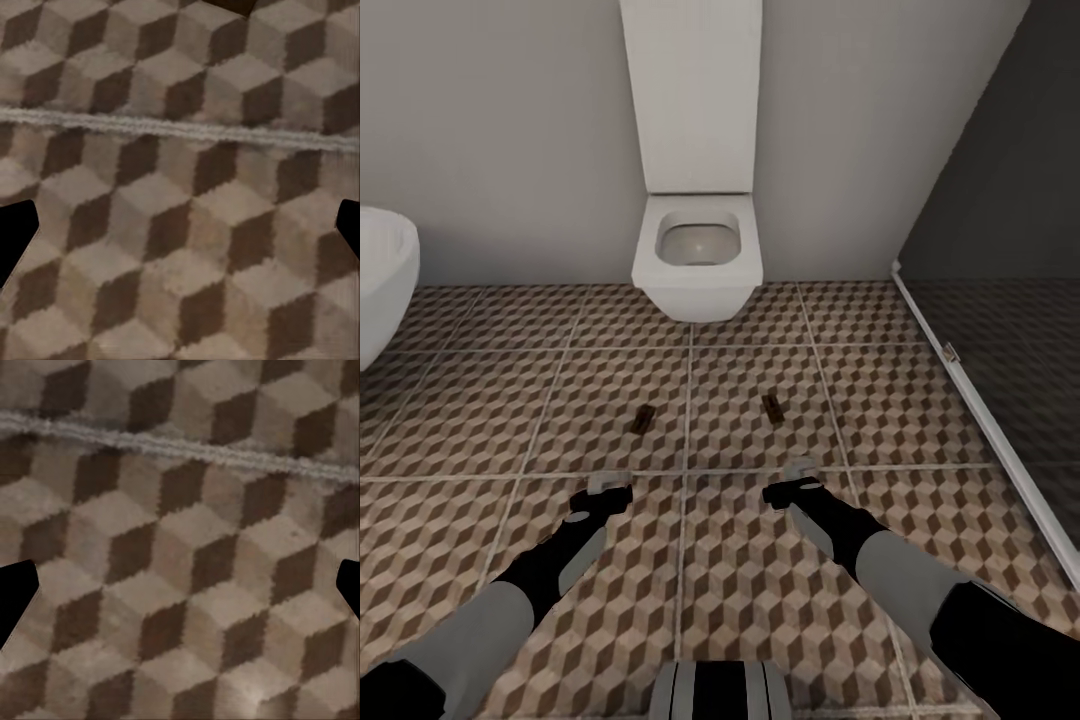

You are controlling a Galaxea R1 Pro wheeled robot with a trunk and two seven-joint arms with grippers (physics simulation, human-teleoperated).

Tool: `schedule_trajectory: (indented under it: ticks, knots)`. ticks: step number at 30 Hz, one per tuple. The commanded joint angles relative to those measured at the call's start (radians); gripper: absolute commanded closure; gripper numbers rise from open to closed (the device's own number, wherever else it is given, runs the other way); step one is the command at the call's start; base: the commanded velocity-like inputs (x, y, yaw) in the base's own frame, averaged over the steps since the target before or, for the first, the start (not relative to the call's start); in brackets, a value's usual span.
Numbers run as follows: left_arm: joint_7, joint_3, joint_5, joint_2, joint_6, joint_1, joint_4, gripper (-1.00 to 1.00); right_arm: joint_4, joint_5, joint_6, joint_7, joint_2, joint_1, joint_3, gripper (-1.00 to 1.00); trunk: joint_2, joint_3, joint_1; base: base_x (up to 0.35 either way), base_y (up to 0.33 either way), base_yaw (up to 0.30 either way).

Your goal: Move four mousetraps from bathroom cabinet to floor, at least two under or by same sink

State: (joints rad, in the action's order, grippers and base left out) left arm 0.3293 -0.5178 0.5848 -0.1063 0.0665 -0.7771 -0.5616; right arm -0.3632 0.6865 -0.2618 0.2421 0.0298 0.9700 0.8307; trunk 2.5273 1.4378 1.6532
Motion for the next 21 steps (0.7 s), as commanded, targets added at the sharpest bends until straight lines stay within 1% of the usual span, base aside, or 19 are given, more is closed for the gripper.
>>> schedule_trajectory:
  ticks: [1, 9, 21]
  knots:
    - [0.009, -0.008, 0.006, -0.002, 0.004, -0.001, -0.003, -1.0, -0.002, 0.008, -0.004, 0.008, -0.001, 0.001, 0.008, -1.0, 0.0, -0.005, -0.001, 0.0, 0.0, 0.0]
    - [0.008, -0.008, 0.006, 0.004, 0.004, -0.001, 0.006, -1.0, -0.002, 0.008, -0.004, 0.008, -0.001, 0.001, 0.008, -1.0, -0.002, -0.049, -0.004, 0.0, 0.0, 0.0]
    - [0.008, -0.008, 0.006, 0.005, 0.004, -0.001, 0.012, -1.0, -0.002, 0.008, -0.004, 0.008, -0.001, 0.001, 0.008, -1.0, -0.005, -0.115, -0.01, 0.0, 0.0, 0.0]
